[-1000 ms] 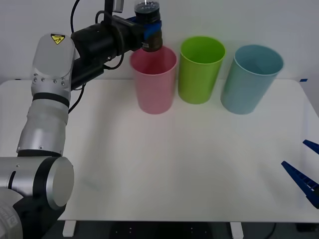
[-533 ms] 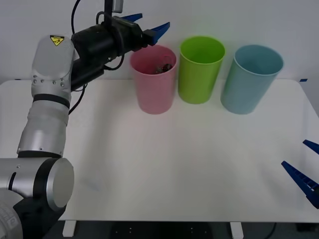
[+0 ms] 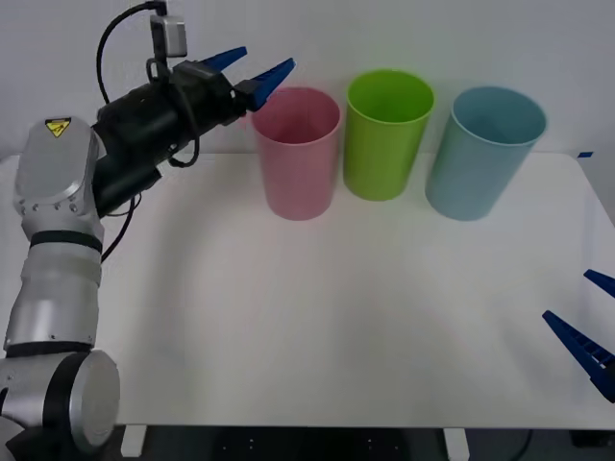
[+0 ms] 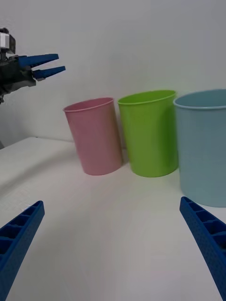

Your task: Grasp the object on the table and drop it into the matching bin: aluminum can to the light blue bin, PET bottle to the pink bin.

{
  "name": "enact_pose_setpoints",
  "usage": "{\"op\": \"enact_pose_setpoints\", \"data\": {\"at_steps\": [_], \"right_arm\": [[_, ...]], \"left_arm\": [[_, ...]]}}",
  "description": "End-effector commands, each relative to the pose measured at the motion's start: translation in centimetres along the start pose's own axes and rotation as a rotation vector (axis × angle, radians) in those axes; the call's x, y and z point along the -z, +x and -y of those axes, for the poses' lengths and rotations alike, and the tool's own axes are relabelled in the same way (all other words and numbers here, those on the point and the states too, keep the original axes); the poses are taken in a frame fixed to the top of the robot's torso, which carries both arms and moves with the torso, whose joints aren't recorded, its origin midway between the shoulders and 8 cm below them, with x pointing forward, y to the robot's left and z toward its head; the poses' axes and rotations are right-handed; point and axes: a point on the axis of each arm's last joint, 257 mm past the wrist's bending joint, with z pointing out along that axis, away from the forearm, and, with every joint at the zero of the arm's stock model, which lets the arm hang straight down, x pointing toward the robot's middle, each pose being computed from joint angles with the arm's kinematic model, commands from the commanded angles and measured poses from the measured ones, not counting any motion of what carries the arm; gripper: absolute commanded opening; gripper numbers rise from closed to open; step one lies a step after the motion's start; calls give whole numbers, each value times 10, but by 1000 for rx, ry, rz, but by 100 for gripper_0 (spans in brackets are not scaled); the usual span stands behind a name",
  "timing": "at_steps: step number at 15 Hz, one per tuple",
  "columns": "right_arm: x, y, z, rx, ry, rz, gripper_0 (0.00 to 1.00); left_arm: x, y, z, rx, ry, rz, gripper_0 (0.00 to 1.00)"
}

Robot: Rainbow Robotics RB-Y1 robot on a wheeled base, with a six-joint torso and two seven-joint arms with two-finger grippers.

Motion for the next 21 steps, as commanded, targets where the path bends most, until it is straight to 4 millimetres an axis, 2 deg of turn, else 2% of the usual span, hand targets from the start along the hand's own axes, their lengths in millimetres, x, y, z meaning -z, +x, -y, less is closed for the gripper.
{"op": "enact_pose_setpoints", "data": {"at_steps": [1, 6, 9, 13, 16, 21], "right_arm": [[0, 0, 0, 0, 0, 0, 100], [0, 0, 0, 0, 0, 0, 100], [0, 0, 0, 0, 0, 0, 100], [0, 0, 0, 0, 0, 0, 100], [0, 0, 0, 0, 0, 0, 100], [0, 0, 0, 0, 0, 0, 100]], "left_arm": [[34, 1, -3, 4, -2, 25, 100], [97, 9, -15, 6, -2, 22, 100], [144, 14, -26, -15, -36, 16, 100], [216, 34, -43, -81, -124, -4, 100], [259, 45, -55, -146, -180, -29, 100], [326, 42, -67, -206, -234, -73, 100]]}}
